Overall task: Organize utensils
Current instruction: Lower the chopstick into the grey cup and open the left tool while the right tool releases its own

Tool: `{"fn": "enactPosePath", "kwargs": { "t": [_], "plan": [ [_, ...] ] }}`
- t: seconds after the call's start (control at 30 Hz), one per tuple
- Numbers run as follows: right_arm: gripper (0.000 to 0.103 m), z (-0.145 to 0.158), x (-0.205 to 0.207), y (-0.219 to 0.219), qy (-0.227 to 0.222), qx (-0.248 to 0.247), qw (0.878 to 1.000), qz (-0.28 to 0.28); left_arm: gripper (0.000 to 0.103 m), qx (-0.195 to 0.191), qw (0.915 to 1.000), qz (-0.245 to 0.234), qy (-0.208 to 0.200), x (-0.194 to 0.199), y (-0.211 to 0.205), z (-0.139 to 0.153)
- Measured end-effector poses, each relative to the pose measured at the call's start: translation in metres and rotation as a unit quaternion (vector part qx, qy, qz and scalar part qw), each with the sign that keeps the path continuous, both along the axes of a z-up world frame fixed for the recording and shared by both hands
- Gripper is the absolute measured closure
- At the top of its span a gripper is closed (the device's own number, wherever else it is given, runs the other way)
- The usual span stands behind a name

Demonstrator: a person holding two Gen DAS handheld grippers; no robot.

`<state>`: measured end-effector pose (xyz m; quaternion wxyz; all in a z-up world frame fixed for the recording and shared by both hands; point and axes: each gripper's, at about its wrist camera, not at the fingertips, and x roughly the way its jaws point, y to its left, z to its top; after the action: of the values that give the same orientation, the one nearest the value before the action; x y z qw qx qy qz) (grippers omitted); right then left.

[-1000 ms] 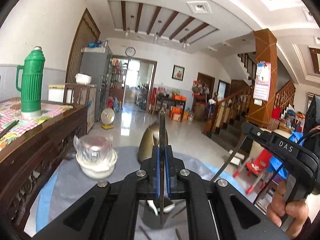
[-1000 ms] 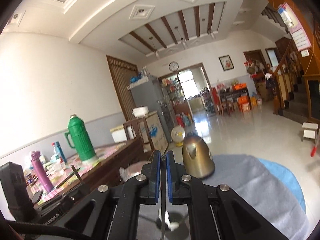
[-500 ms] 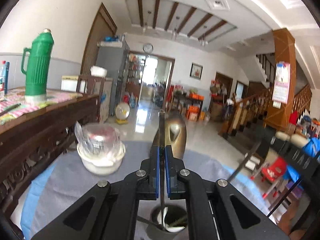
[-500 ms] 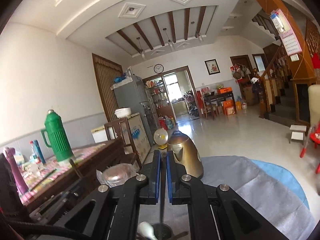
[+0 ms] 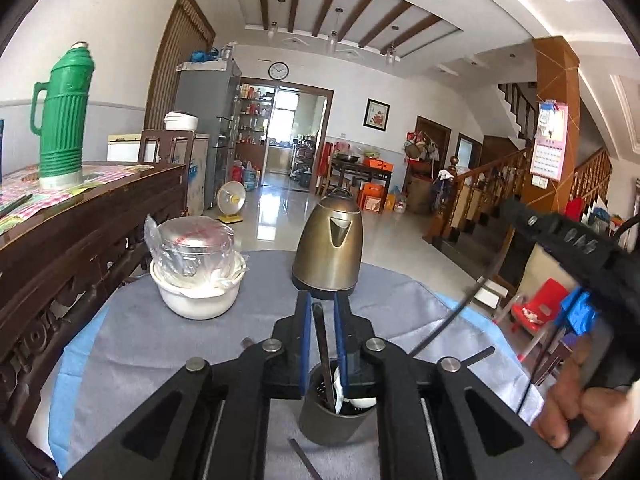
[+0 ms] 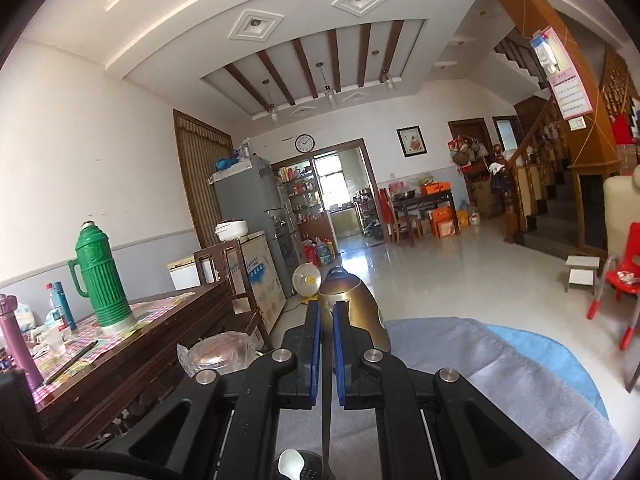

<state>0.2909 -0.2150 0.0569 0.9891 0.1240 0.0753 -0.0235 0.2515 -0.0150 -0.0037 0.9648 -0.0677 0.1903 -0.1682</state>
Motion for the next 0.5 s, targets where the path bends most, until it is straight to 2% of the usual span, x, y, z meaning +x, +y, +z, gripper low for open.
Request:
{"fn": "enactPosePath", "kwargs": {
  "t": [0.07,0.17,0.27,0.33,0.37,0.47,0.5],
  "plan": [
    [0.097,-0.003,0.005,0.003,0.008,-0.005,1.000,0.004,0.076,-0.006,1.0000,0.003,0.004,-0.004,0.007,0.001],
    [0.096,-0.017,0.022,0.011,0.067,-0.007,0.997,0.039,0.075,-0.010,0.9999,0.007,0.005,-0.013,0.016,0.001],
    [0.095,-0.029,0.027,0.003,0.103,0.034,0.992,0.065,0.067,-0.007,1.0000,0.005,0.001,-0.028,0.022,0.002],
    [0.093,-0.030,0.021,-0.010,0.104,0.069,0.990,0.066,0.062,0.001,0.9999,0.007,-0.008,-0.042,0.026,0.004],
    [0.091,-0.029,0.014,-0.019,0.099,0.088,0.989,0.067,0.055,0.005,0.9999,0.006,-0.012,-0.051,0.027,0.004],
    [0.075,-0.028,-0.010,-0.044,0.084,0.137,0.985,0.062,0.044,0.022,0.9996,0.012,-0.016,-0.071,0.027,-0.001],
    [0.065,-0.027,-0.018,-0.052,0.079,0.146,0.984,0.057,0.043,0.030,0.9994,0.012,-0.014,-0.075,0.025,-0.004]
  ]
}}
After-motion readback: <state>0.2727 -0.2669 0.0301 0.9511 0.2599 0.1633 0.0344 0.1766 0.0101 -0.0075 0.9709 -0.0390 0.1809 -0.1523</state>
